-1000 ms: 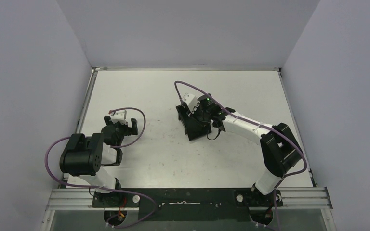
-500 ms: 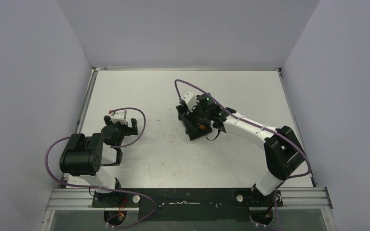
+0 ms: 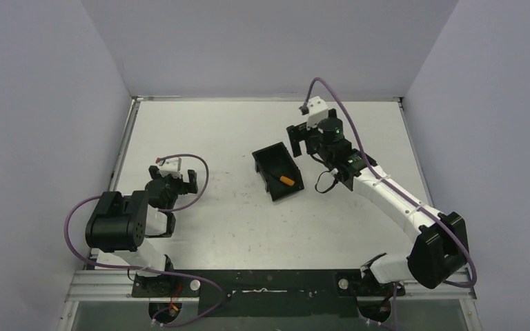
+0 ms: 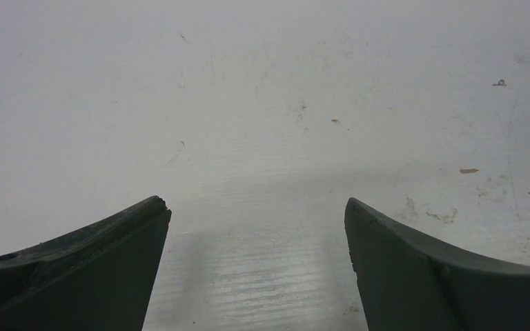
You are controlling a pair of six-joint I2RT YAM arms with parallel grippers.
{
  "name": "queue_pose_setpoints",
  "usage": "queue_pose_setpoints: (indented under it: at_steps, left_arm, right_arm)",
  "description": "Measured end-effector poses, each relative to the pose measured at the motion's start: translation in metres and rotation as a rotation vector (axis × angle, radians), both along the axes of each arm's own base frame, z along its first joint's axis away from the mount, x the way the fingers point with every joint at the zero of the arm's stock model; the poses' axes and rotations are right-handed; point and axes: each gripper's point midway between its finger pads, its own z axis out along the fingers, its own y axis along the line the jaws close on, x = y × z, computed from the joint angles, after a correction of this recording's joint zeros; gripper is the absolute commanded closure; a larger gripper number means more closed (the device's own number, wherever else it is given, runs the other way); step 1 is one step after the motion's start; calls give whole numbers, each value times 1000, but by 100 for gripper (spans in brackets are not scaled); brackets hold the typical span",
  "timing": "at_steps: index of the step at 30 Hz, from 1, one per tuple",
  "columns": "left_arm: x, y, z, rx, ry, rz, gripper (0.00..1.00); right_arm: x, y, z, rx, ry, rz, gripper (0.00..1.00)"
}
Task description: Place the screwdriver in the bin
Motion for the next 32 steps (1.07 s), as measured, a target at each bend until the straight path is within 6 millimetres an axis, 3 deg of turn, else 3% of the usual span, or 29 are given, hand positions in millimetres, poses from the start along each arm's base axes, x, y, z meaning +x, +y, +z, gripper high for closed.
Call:
queue_pose_setpoints:
  at_steps: [6,12,17,23,32]
  left_arm:
    - [0,0,0,0,0,0,3]
    - [0,0,0,0,0,0,3]
    - [0,0,0,0,0,0,3]
    - [0,0,0,0,0,0,3]
    - [0,0,0,0,0,0,3]
  right_arm:
    - [12,-87,-24,56,46,-343,0]
    - [-2,-164,-62,102,72,-607,0]
    - [-30,-218,-100,139,41,-768,0]
    - [-53,-234,-145,140,16,-803,0]
    - [-65,-236,-170,147,-44,-786,0]
